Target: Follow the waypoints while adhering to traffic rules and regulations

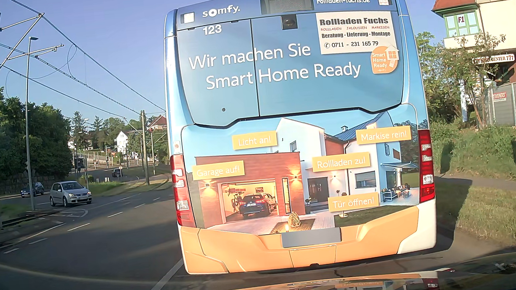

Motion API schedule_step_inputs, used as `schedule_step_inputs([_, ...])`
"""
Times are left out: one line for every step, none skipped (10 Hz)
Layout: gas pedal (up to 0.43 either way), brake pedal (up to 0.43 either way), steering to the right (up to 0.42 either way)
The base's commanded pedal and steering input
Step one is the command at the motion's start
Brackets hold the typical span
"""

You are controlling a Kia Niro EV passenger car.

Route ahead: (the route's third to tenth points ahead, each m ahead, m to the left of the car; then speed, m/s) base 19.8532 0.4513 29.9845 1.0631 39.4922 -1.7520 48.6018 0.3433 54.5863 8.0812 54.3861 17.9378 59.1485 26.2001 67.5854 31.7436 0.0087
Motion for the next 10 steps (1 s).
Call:
schedule_step_inputs([0.000,0.110,-0.014])
schedule_step_inputs([0.000,0.085,-0.014])
schedule_step_inputs([0.000,0.079,-0.014])
schedule_step_inputs([0.000,0.067,-0.014])
schedule_step_inputs([0.000,0.061,-0.014])
schedule_step_inputs([0.000,0.067,-0.014])
schedule_step_inputs([0.000,0.061,-0.014])
schedule_step_inputs([0.000,0.061,-0.014])
schedule_step_inputs([0.000,0.061,-0.014])
schedule_step_inputs([0.000,0.024,-0.014])
